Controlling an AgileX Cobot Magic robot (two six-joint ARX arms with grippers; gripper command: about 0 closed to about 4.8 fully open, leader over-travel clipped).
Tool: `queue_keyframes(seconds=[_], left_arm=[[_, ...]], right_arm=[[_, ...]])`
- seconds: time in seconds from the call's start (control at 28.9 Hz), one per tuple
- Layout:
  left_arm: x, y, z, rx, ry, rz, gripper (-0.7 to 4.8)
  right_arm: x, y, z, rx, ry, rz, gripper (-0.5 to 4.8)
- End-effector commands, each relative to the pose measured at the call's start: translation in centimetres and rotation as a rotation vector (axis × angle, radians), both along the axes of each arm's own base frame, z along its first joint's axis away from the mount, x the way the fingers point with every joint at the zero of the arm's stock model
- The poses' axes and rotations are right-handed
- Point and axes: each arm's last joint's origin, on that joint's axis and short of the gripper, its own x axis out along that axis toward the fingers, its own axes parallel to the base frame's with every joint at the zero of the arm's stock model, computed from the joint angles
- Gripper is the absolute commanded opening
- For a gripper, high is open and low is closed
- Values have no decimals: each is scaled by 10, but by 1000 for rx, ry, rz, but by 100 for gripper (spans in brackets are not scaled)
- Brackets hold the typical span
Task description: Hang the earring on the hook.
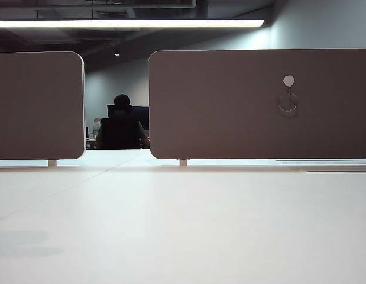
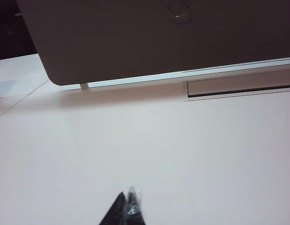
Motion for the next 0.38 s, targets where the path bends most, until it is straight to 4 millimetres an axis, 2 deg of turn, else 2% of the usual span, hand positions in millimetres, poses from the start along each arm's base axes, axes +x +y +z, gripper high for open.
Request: queue_keyframes(seconds=[0.03,0.38], left_arm=[[0,0,1,1,-6,2,-4],[0,0,1,1,-6,1,-4]], right_arm=[[0,-3,0,3,-10,-32,-5],[0,-5,0,3,-10,-53,-5]])
